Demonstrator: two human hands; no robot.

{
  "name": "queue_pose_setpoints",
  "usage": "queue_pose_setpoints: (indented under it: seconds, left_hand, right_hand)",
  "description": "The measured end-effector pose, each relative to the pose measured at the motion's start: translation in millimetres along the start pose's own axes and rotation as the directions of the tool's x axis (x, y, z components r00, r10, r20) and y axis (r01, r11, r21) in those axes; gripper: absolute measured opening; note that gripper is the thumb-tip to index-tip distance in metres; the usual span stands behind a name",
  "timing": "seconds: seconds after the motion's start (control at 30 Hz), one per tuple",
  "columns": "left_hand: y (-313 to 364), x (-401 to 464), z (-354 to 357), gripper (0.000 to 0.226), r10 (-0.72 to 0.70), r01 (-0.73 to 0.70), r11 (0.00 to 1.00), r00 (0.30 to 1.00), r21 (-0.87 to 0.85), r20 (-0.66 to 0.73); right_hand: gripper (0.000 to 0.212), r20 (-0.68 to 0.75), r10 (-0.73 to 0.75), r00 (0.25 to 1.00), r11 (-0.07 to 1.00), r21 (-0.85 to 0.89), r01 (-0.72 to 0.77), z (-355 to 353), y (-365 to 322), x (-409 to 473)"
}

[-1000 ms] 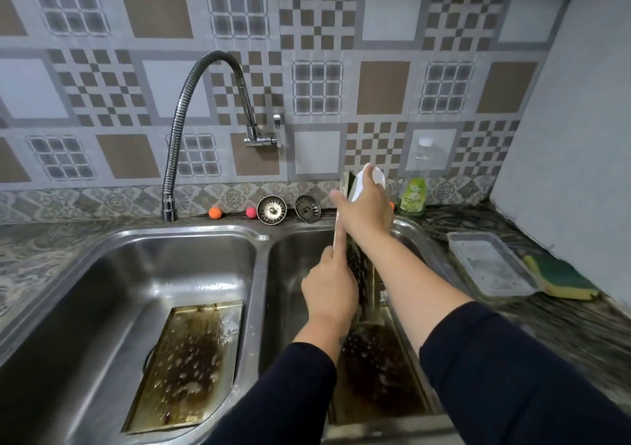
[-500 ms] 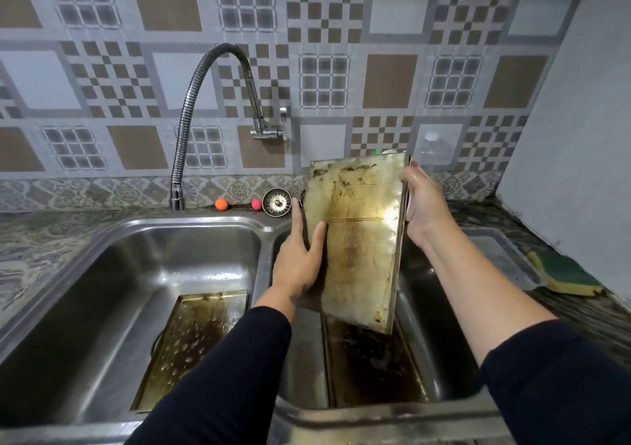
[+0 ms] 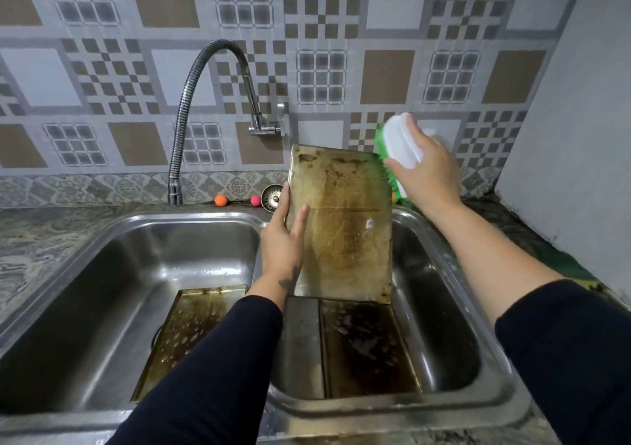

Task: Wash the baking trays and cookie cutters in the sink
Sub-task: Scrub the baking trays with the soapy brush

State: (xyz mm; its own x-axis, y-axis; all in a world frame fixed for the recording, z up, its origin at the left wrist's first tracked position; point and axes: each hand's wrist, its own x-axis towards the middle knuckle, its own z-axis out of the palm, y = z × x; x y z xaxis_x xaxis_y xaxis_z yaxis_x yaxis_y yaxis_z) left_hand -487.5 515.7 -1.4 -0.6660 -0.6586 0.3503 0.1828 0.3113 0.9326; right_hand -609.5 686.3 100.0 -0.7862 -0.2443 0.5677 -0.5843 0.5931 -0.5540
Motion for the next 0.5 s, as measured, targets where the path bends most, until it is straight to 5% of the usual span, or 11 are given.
queue_pose_setpoints:
  seconds: [0.17,0.3,0.5]
  left_hand:
    - [13,5,18,0.053,0.078,-0.078,0.997,0.997,-0.015,-0.020]
    - [10,4,19,0.052,0.081,-0.084,0.996,0.992,-0.029,-0.094]
    - [10,-19,37,0.047,0.110,-0.107,0.993,0.993,0.050,-0.051]
  right_hand:
    - [0.082,0.142,-0.036,0.989,0.999,0.031,0.032,23,-6,-39]
    - [0.082,0.255,-0.206,0.945,0.971,0.172,0.166,51,8,-138]
    - [0.075,0.091,-0.149,0.985,0.985,0.099,0.140,43,-3,-58]
